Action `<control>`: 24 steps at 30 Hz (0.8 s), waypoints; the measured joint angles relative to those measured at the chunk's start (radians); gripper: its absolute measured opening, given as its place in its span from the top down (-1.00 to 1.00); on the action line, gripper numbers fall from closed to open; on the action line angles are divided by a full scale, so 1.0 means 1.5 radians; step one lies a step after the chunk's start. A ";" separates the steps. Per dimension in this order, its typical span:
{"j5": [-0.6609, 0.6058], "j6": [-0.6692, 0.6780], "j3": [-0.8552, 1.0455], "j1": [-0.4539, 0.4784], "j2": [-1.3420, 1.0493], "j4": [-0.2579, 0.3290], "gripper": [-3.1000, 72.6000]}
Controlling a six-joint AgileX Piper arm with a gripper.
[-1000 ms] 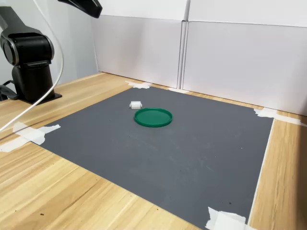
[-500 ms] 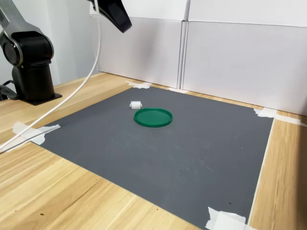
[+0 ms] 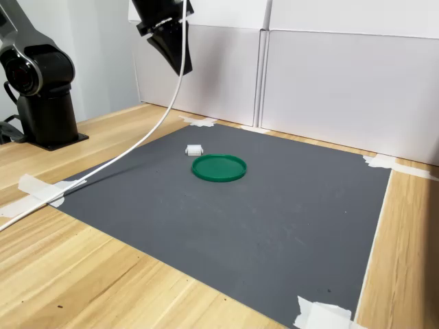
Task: Grasp a white terminal and put it in the green lid.
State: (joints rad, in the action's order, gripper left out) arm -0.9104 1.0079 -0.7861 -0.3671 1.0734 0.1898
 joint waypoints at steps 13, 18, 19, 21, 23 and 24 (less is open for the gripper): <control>-0.022 -0.018 -0.082 -0.001 0.075 -0.038 -0.19; 0.000 -0.034 -0.093 -0.001 0.092 -0.055 -0.80; 0.003 -0.033 -0.093 -0.001 0.093 -0.056 -0.87; 0.008 -0.024 -0.093 -0.001 0.093 -0.056 -0.94; 0.005 -0.010 -0.093 -0.001 0.093 -0.057 -0.96; 0.002 0.000 -0.093 -0.001 0.093 -0.058 -0.96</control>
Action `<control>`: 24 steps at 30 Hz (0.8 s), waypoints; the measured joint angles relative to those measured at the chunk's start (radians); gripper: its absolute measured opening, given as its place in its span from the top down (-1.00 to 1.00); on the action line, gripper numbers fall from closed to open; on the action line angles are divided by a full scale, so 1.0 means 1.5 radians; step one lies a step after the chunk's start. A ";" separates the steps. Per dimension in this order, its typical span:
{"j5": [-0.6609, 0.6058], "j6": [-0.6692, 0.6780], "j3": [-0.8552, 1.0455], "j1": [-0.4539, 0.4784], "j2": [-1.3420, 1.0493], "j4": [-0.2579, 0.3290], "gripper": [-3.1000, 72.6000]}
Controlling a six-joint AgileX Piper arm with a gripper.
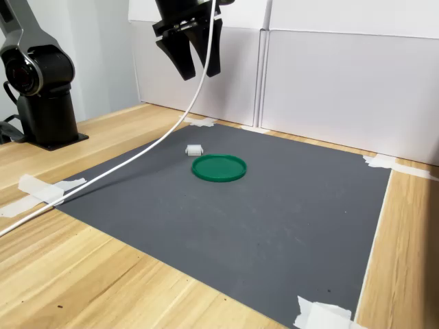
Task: Grasp a white terminal and put it in the green lid.
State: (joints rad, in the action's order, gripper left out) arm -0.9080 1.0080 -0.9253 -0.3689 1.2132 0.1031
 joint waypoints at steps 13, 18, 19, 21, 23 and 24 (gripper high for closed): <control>-0.010 0.082 0.030 0.000 0.016 -0.005 -0.97; 0.038 0.083 0.084 0.000 0.029 -0.019 -0.97; 0.046 0.082 0.093 0.000 0.033 -0.021 -0.97; 0.061 0.082 0.107 0.000 0.044 -0.024 -0.97; 0.073 0.077 0.115 0.000 0.060 -0.024 -0.97; 0.082 0.075 0.116 0.000 0.068 -0.024 -0.97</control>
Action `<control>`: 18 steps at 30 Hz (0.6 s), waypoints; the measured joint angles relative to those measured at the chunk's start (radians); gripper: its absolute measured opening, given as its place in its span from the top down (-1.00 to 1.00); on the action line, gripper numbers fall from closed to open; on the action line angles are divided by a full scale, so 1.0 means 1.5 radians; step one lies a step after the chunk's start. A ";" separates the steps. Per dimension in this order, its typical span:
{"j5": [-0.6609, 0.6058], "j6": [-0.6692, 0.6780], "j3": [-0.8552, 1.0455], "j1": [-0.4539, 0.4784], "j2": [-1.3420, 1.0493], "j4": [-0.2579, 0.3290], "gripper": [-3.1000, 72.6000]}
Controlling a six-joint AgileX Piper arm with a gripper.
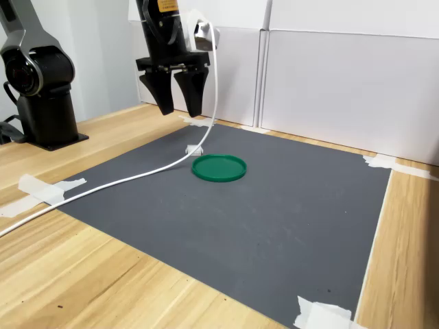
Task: Grasp a white terminal and put it in the green lid.
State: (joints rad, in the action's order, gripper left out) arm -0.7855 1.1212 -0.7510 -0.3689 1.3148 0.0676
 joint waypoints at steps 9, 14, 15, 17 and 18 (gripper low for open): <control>0.034 -0.006 0.000 0.000 0.061 0.013 -0.94; 0.056 -0.003 0.000 0.000 0.088 0.021 -0.90; 0.058 -0.002 0.000 0.000 0.093 0.023 -0.90; 0.065 0.000 0.000 0.000 0.106 0.026 -0.89; 0.067 0.000 0.000 0.000 0.111 0.028 -0.89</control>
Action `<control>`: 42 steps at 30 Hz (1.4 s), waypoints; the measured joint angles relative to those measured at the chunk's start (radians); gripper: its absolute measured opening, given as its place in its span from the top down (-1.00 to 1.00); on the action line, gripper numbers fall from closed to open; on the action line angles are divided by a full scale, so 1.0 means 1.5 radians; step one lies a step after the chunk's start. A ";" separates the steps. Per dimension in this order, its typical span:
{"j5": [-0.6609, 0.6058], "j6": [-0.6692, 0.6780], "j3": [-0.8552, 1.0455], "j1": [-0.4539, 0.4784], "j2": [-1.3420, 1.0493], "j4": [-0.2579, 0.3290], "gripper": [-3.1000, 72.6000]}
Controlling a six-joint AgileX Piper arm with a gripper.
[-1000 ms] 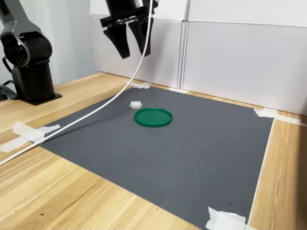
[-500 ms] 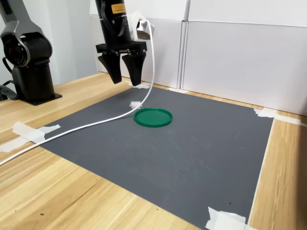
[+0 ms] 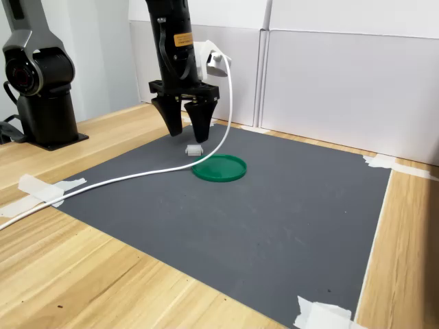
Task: Grasp a white terminal and put it in the green lid.
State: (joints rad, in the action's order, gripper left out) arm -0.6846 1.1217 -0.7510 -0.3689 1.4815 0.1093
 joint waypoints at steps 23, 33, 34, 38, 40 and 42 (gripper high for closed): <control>0.034 0.018 0.000 0.000 0.044 0.015 -0.89; 0.035 0.019 0.000 0.000 0.046 0.015 -0.73; 0.035 0.018 0.000 0.000 0.046 0.015 -0.67; 0.034 0.008 0.000 0.000 0.046 0.015 -0.36; 0.034 0.000 0.000 0.000 0.046 0.015 -0.17; 0.034 -0.007 0.000 0.000 0.046 0.015 -0.06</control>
State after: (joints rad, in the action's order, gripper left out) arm -0.6332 1.1114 -0.7510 -0.3689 1.5510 0.1312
